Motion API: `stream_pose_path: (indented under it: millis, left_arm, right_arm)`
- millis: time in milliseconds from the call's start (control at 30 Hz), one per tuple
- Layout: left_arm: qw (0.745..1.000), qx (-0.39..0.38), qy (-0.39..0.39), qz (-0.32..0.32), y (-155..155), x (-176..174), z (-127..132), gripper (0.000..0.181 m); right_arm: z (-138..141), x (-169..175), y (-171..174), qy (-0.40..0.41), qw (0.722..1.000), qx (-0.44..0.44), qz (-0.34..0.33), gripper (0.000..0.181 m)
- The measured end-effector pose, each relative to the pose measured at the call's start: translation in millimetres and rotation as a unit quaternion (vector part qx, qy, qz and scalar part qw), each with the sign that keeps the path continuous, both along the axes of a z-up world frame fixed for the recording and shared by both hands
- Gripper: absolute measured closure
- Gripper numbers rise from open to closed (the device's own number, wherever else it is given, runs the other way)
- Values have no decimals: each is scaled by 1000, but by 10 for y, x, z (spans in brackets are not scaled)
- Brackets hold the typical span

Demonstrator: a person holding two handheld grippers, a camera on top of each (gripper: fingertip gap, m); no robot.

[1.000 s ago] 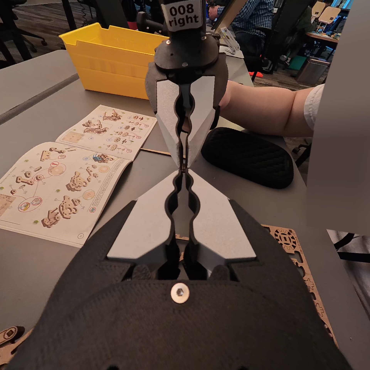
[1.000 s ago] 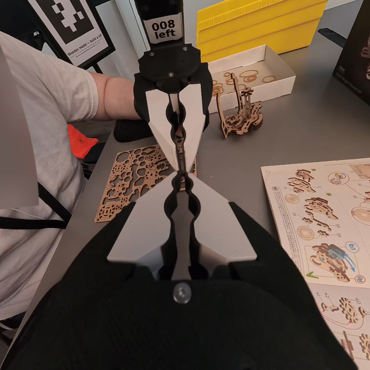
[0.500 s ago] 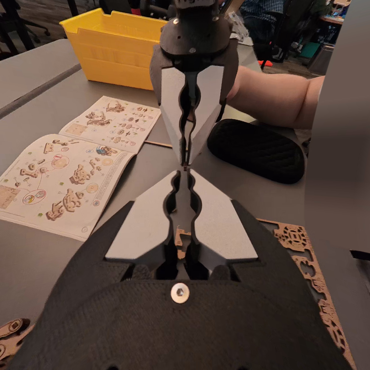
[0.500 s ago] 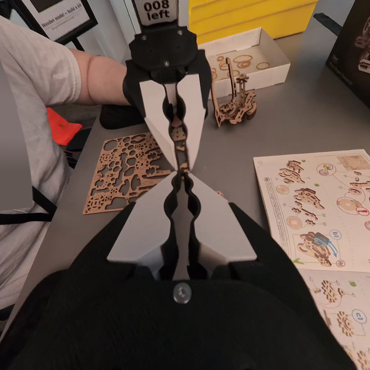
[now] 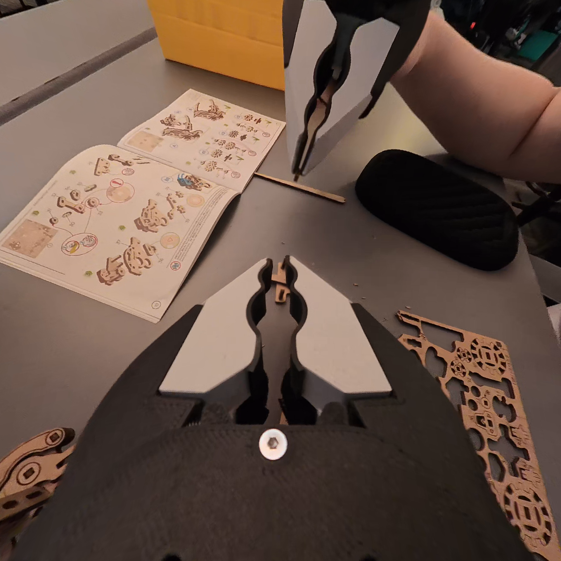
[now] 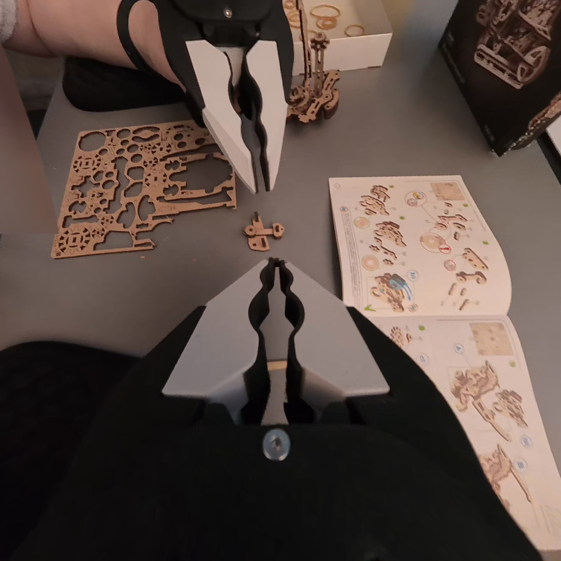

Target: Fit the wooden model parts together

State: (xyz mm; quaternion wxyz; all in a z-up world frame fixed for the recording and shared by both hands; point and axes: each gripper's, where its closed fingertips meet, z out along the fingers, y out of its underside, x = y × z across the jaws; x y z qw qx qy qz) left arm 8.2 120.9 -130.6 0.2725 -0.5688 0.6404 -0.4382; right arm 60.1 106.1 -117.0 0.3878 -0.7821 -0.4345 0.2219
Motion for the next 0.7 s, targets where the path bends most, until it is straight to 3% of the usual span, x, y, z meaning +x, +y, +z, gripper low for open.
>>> stream_pose_path:
  millis: [333, 700]
  left_arm:
    - [999, 19, 35, -12, 15, -24, -159, 174]
    - [999, 11, 43, -9, 37, -35, -187, 176]
  right_arm:
    - [-246, 171, 49, -36, 999, -12, 6, 181]
    - [-218, -20, -24, -24, 999, -22, 30, 181]
